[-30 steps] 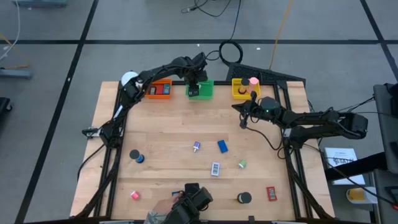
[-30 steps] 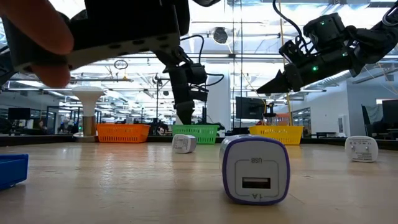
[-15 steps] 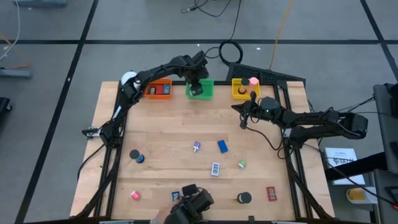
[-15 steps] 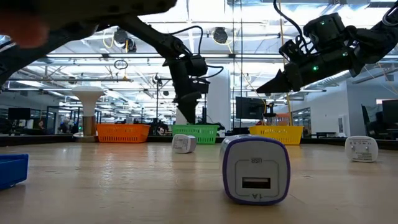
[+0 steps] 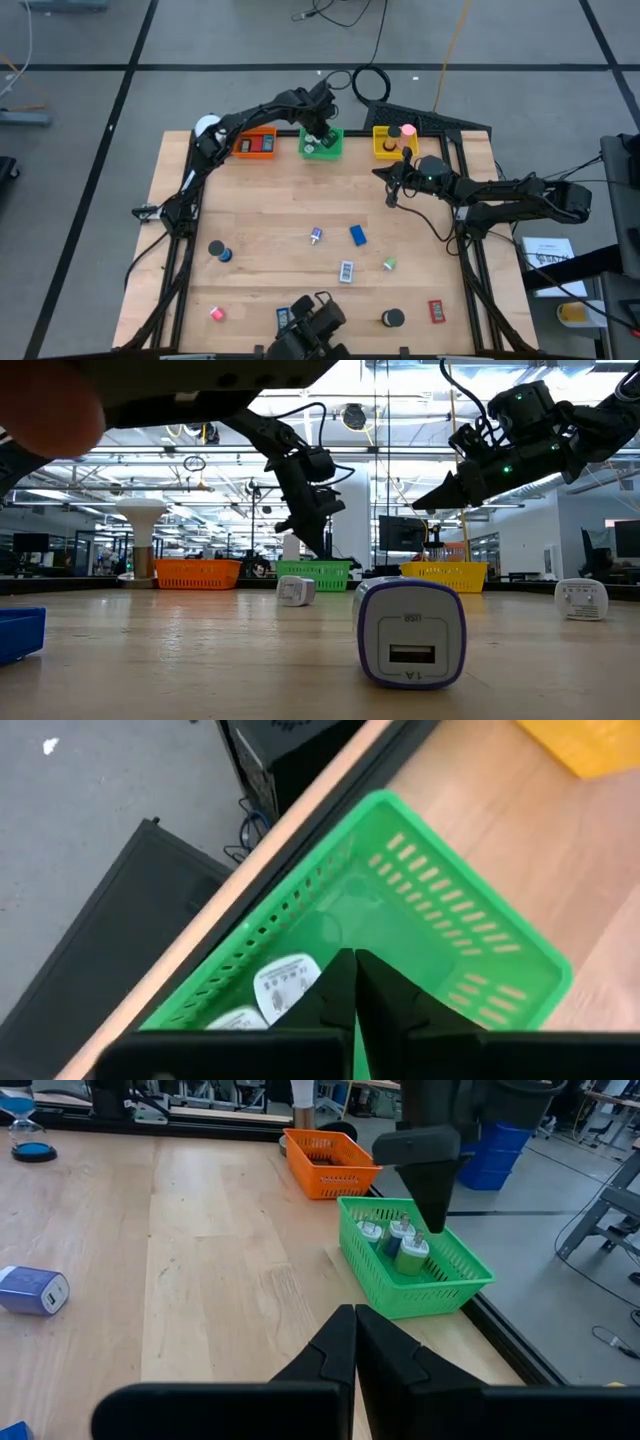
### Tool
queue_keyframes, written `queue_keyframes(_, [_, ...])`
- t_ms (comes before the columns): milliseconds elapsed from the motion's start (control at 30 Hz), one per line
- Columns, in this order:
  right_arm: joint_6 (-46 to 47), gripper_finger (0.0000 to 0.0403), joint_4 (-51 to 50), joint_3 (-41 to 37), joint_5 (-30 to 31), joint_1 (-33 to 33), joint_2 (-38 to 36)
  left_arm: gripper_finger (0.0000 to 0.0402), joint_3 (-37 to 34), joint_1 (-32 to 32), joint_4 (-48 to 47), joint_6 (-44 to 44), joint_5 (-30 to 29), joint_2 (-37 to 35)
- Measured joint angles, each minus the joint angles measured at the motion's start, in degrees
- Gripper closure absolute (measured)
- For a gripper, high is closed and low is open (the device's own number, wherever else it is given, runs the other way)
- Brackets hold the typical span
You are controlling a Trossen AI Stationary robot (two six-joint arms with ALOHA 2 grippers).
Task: Pick & Place Office items
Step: Put the green charger adapter into the green basket
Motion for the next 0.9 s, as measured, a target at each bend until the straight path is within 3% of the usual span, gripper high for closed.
queue_keyframes(333, [0.46, 0.0403, 0.74, 0.00, -0.04, 0.00, 0.00, 0.0394, -0.01, 0.68, -0.45, -1.37, 2.32, 0.82])
queue_keyframes(900, [0.87, 0.0403, 0.83, 0.00, -0.11, 0.02, 0.00, 0.0400, -0.02, 0.87, -1.45, 0.40, -4.18, 2.29])
